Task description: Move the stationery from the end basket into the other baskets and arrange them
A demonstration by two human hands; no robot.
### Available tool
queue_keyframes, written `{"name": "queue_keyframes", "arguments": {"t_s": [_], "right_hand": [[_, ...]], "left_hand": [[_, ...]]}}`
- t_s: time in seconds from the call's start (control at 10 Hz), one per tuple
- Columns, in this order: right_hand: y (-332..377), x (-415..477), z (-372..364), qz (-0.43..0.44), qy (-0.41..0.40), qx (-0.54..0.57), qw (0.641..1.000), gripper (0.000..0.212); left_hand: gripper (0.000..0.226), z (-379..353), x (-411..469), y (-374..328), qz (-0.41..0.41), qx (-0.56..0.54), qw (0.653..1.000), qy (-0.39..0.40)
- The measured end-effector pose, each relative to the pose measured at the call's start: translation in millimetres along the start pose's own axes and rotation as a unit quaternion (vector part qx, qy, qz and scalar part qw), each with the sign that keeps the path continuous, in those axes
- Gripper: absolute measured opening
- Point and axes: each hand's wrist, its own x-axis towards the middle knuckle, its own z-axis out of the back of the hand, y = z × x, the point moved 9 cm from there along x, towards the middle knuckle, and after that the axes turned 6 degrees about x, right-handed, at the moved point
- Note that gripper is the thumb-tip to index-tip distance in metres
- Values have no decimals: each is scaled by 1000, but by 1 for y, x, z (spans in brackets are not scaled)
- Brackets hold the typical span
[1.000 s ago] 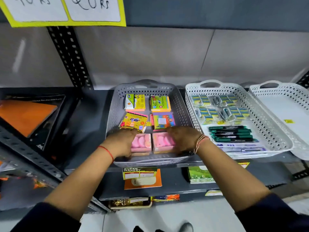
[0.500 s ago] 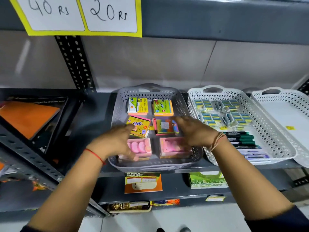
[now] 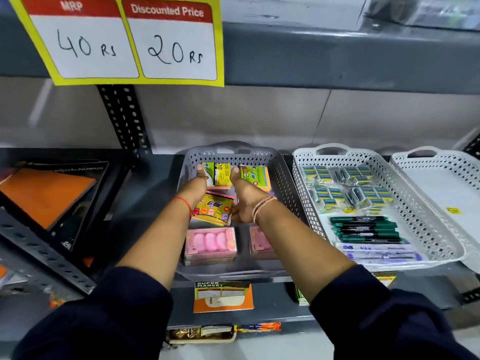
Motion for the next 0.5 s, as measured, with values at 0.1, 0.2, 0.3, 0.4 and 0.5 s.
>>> {"name": "queue_keyframes", "arguments": {"t_s": [0.1,0.2,0.3,0.4,0.5], "right_hand": [[2,3,6,-8,16,25,1000,78],[3,5,13,-20,8,51,998,83],[2,8,11,-22,15,52,998,78],[6,1,13,-19,12,41,999,78],[16,-18,11,18,45,49,998,64]], "left_hand": [[77,-18,2,8,48,-187,976,97],[73,-20,-5,9,51,-208,970,114],[69,-17,-11,9,46,-219,969,105],[71,-15,-27,7,63,-207,971,101],[77,-6,-44,2,48,-182,980,71]]}}
